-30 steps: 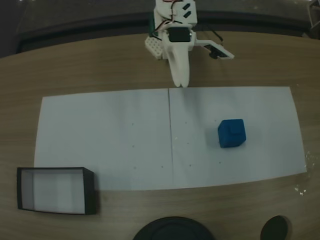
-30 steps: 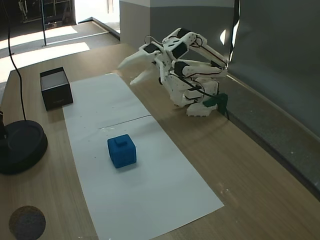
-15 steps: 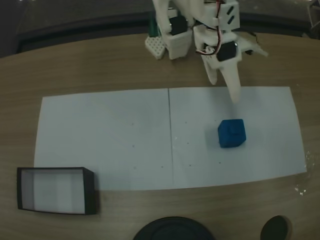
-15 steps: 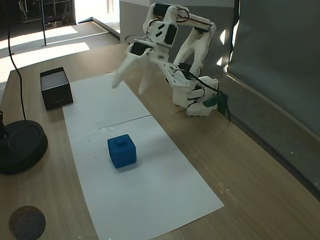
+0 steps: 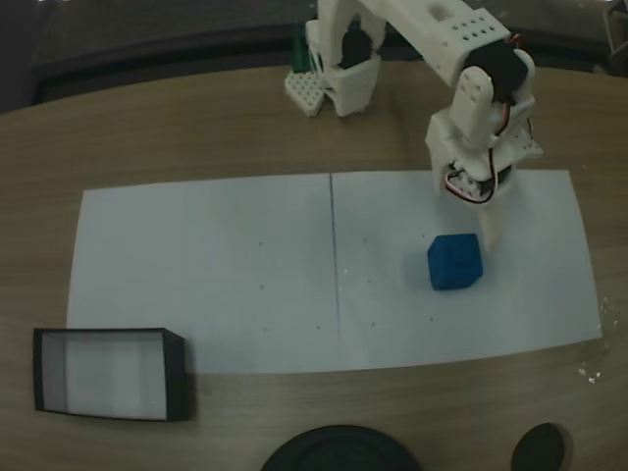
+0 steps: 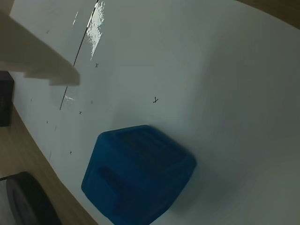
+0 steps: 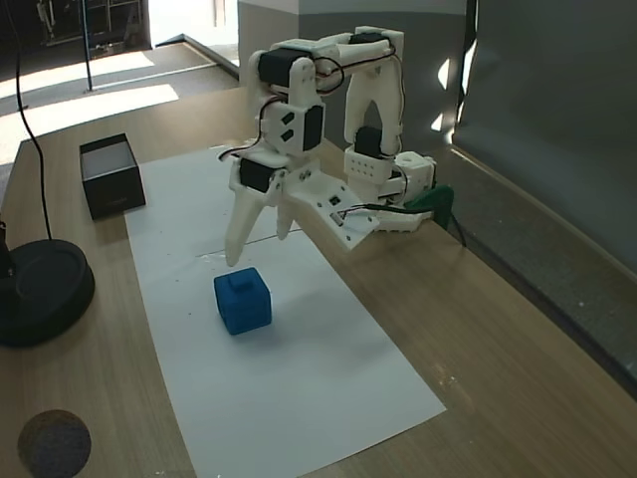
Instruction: Grab a blue square and put it in the box.
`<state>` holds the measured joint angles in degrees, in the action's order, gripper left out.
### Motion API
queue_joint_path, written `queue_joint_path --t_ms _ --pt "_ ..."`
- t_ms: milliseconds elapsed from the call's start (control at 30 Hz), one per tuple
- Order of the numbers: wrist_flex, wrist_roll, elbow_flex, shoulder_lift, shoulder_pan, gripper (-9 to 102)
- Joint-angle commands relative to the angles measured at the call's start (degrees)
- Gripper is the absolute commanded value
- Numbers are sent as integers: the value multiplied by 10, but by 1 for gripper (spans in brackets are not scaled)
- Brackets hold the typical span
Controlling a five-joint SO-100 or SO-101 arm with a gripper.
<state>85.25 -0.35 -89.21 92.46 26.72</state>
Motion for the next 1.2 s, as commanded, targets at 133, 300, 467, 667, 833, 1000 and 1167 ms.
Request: queue_joint_path --t_ms 133,300,467,667,833,1000,1167 --pt "-39 16 38 -68 -14 37" --pt "-62 19 38 -76 -14 37" --pt "-76 19 32 -78 -12 37" --pt "-78 21 28 -78 -12 37" --pt "-78 21 28 -78 -15 37" --pt "-91 20 10 -78 -16 36" --pt "-120 20 -29 -78 -18 36"
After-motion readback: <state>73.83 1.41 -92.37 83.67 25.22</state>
